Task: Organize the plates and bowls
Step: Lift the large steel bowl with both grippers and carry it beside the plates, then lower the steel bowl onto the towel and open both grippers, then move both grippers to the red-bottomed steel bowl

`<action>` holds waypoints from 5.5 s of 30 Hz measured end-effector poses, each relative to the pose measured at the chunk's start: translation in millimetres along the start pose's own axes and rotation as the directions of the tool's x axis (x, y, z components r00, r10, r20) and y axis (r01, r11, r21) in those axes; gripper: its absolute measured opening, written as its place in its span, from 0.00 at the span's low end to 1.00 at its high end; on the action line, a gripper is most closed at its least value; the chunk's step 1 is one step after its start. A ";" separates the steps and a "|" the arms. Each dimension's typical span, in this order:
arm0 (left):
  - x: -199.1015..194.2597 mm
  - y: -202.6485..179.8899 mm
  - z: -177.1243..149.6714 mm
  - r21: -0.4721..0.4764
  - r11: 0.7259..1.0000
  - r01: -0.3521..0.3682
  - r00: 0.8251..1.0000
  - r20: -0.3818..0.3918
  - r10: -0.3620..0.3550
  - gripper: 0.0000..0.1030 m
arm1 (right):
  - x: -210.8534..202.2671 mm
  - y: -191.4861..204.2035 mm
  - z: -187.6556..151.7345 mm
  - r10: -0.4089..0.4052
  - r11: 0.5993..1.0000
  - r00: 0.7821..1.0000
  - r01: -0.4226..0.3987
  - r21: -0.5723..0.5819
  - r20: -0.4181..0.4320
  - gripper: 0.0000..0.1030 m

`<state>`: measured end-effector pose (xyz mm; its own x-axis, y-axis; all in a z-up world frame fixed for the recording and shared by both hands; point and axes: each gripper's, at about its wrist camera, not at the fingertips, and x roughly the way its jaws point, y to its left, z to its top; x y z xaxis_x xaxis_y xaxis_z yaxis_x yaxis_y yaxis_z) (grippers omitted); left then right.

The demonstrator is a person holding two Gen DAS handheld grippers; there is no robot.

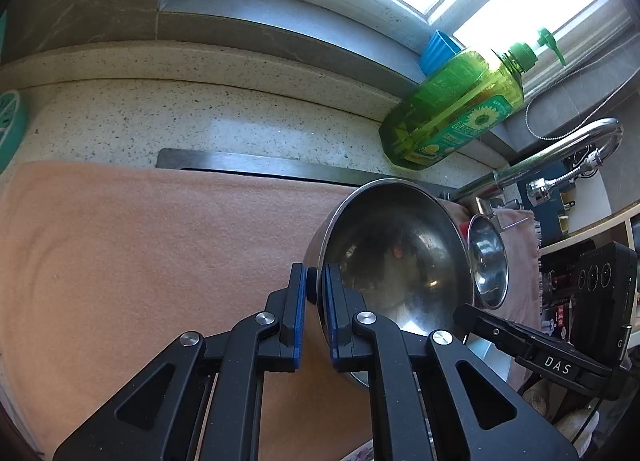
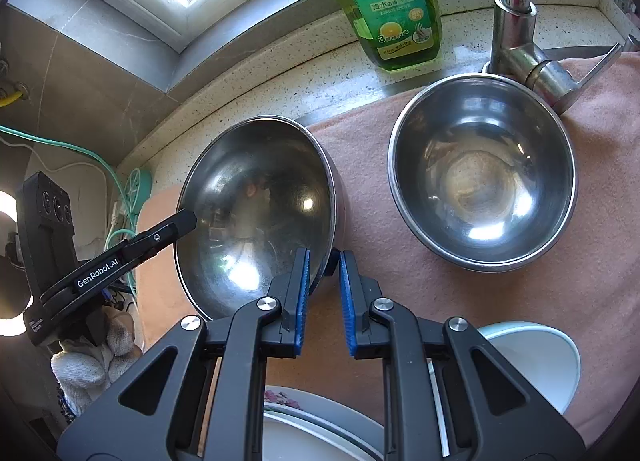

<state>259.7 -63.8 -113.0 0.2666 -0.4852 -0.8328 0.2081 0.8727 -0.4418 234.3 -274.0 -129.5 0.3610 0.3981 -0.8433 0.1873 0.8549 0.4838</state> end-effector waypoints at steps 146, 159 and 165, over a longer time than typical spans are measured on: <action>-88.2 -60.1 -125.8 -0.094 0.994 -0.049 0.970 0.232 0.069 0.60 | -140.4 -86.8 -51.3 -0.035 0.989 0.975 0.066 -0.134 0.220 0.77; -17.0 -111.3 -73.1 -0.025 1.000 -0.003 0.989 0.148 0.006 0.57 | -109.1 -134.2 -2.4 0.002 0.999 0.987 0.004 -0.035 0.159 0.68; 14.9 -117.5 -50.9 -0.036 0.999 0.027 0.995 0.098 -0.023 0.44 | -90.1 -146.0 15.1 0.042 0.999 0.993 -0.043 0.009 0.114 0.60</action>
<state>191.2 -170.7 -90.5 0.3523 -0.5084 -0.7857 0.1810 0.8607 -0.4758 188.2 -439.6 -120.6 0.4699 0.3934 -0.7902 0.1799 0.8337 0.5220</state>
